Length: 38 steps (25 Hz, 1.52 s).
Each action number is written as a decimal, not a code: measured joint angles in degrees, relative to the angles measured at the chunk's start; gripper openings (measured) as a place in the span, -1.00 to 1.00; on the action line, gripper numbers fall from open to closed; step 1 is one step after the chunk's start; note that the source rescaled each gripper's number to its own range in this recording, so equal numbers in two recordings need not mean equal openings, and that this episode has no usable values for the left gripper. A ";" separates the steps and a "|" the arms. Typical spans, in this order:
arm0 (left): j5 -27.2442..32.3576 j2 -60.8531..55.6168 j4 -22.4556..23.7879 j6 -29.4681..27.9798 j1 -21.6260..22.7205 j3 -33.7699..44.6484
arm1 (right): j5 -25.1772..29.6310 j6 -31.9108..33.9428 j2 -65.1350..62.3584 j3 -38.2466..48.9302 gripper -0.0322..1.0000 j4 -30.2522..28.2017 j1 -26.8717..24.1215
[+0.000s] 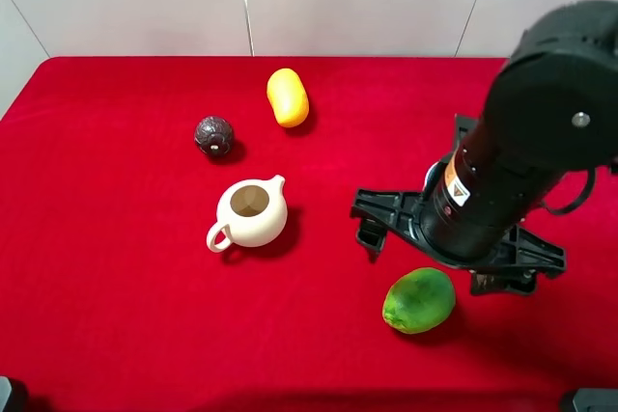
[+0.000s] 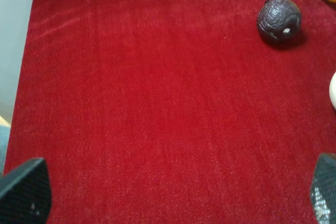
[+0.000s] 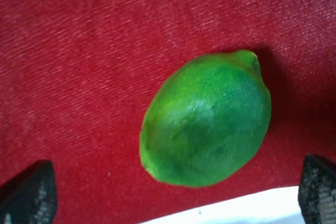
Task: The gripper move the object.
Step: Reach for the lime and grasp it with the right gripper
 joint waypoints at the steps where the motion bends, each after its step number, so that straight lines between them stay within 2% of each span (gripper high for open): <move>1: 0.00 0.00 0.00 0.00 0.00 0.00 | -0.92 -0.14 0.00 0.73 1.00 0.18 -0.35; 6: 0.00 0.00 0.00 0.00 0.00 0.00 | -4.11 -0.14 0.01 3.24 1.00 0.75 -0.46; 11: 0.00 0.00 0.00 0.00 0.00 0.00 | -9.86 -0.14 0.67 7.50 1.00 2.14 -0.46; 21: 0.00 0.00 0.00 0.00 0.00 0.00 | -14.61 -1.18 7.60 8.64 1.00 3.01 -0.51; 27: 0.00 0.00 0.00 0.00 0.00 0.00 | -17.74 -6.06 10.99 8.64 1.00 5.54 -4.05; 38: 0.00 0.00 0.00 0.00 0.00 0.00 | -19.73 -8.91 12.66 8.59 1.00 7.47 -4.98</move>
